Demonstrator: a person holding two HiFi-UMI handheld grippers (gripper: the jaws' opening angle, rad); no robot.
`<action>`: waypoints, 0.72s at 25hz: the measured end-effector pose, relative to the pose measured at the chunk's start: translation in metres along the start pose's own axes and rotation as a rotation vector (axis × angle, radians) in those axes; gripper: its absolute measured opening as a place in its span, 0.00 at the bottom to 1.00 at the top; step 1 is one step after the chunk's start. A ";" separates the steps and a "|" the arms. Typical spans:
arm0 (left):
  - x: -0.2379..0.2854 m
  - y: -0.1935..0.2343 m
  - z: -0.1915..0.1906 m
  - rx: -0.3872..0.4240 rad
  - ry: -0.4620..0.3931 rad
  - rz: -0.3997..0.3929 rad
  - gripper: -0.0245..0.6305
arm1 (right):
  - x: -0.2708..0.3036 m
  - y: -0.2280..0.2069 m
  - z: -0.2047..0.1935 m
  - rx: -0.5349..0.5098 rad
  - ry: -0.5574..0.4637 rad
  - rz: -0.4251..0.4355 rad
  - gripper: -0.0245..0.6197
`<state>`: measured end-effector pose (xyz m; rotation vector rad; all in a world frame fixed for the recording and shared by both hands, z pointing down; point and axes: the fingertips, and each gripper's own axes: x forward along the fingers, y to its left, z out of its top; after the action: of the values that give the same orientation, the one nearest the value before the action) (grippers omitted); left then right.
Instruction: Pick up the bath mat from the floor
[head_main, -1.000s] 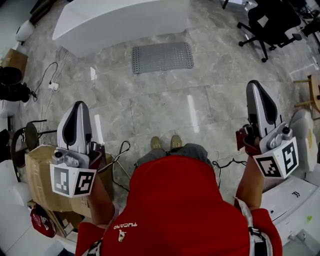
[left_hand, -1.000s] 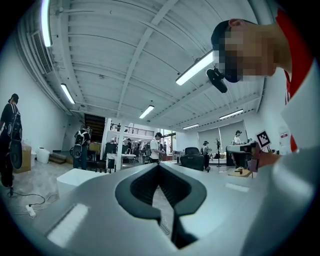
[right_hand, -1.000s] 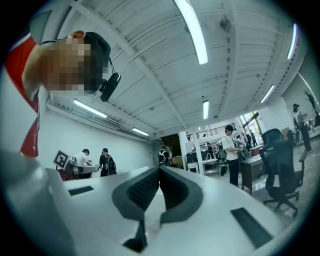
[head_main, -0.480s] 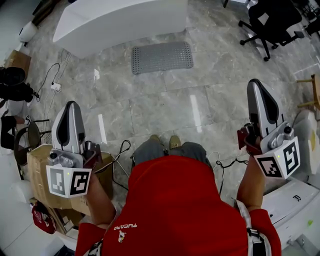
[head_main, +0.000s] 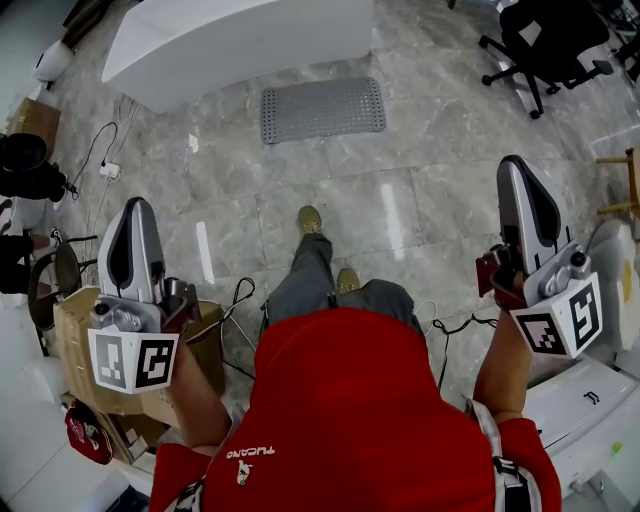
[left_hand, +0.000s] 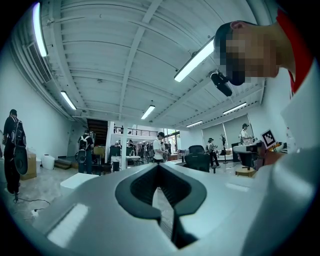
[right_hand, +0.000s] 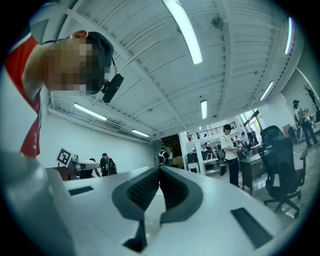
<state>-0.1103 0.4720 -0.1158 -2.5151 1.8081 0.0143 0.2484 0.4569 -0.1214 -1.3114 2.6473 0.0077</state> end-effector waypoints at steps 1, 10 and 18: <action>0.003 0.001 -0.001 0.001 -0.001 0.000 0.04 | 0.002 -0.002 -0.001 -0.001 -0.001 -0.001 0.04; 0.032 0.024 -0.008 0.008 -0.012 -0.002 0.04 | 0.028 -0.015 -0.008 -0.033 0.015 -0.028 0.04; 0.084 0.081 -0.020 0.009 -0.020 0.021 0.04 | 0.096 -0.034 -0.018 -0.058 0.037 -0.043 0.04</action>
<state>-0.1602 0.3658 -0.1006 -2.4811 1.8224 0.0315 0.2155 0.3584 -0.1174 -1.3993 2.6683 0.0556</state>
